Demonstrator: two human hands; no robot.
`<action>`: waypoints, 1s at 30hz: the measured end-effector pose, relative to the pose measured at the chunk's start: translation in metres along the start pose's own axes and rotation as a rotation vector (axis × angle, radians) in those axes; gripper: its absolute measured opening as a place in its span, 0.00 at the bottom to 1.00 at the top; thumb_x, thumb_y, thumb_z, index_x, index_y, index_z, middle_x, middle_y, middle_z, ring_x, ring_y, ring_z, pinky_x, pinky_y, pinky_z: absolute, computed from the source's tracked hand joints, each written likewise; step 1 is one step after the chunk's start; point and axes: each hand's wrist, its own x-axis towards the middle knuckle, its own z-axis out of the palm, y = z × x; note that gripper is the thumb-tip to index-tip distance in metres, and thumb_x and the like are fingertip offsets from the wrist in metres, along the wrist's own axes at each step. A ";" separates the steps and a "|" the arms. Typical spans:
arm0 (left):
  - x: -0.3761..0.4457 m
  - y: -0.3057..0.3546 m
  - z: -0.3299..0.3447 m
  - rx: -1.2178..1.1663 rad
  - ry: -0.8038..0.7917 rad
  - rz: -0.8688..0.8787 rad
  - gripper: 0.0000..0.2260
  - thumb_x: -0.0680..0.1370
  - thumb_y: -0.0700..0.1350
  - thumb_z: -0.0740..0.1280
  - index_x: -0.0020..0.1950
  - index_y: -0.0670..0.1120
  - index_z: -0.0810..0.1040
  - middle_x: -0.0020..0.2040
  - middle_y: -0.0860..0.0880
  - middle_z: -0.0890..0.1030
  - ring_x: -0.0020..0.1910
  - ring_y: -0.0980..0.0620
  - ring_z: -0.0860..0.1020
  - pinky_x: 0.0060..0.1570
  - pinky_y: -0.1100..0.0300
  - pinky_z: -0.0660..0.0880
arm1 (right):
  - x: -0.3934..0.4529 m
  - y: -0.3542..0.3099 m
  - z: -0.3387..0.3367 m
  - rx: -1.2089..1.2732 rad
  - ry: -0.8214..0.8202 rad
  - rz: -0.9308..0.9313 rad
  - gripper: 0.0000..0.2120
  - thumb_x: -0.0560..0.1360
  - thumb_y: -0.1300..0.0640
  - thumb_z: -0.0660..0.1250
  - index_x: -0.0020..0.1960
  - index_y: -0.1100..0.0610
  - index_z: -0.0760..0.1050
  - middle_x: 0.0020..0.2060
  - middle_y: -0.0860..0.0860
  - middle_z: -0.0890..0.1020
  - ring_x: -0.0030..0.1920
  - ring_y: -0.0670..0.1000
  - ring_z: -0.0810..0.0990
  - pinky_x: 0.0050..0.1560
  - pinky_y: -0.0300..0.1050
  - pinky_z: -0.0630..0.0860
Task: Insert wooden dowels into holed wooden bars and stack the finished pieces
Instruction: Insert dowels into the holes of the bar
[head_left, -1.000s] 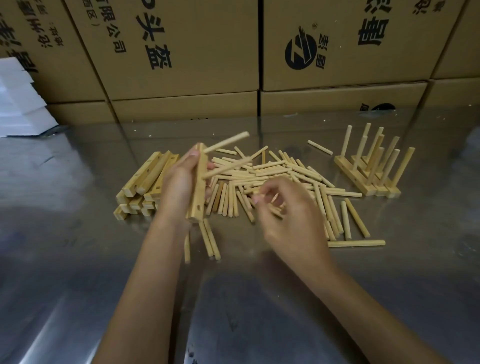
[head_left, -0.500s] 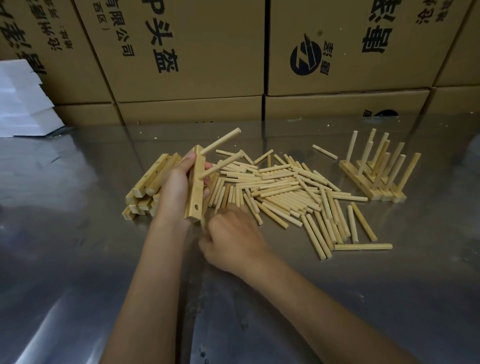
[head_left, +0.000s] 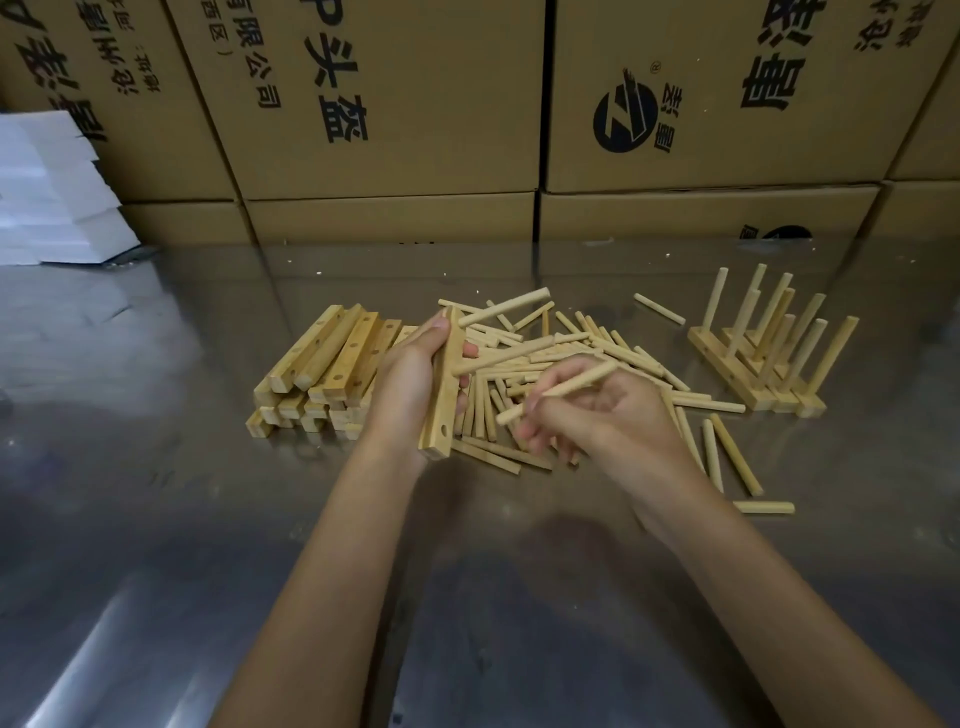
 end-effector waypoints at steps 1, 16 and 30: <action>0.000 -0.002 0.002 -0.013 -0.013 0.002 0.09 0.83 0.47 0.62 0.56 0.52 0.81 0.36 0.51 0.81 0.25 0.56 0.74 0.22 0.65 0.70 | -0.004 0.000 0.006 0.011 -0.039 -0.026 0.04 0.72 0.70 0.69 0.46 0.65 0.77 0.36 0.59 0.85 0.34 0.51 0.83 0.32 0.36 0.74; -0.006 -0.008 0.012 -0.025 -0.006 0.092 0.12 0.83 0.47 0.62 0.64 0.49 0.80 0.35 0.52 0.80 0.26 0.54 0.72 0.21 0.64 0.69 | -0.012 0.005 0.021 0.014 -0.057 -0.162 0.06 0.75 0.70 0.69 0.43 0.72 0.73 0.34 0.64 0.83 0.33 0.55 0.80 0.37 0.40 0.77; -0.011 -0.013 0.017 -0.030 0.066 0.203 0.10 0.83 0.49 0.62 0.60 0.59 0.81 0.36 0.54 0.80 0.25 0.56 0.72 0.22 0.63 0.70 | -0.012 0.017 0.023 0.199 0.007 -0.027 0.05 0.77 0.66 0.68 0.43 0.67 0.77 0.35 0.63 0.84 0.34 0.56 0.81 0.37 0.44 0.78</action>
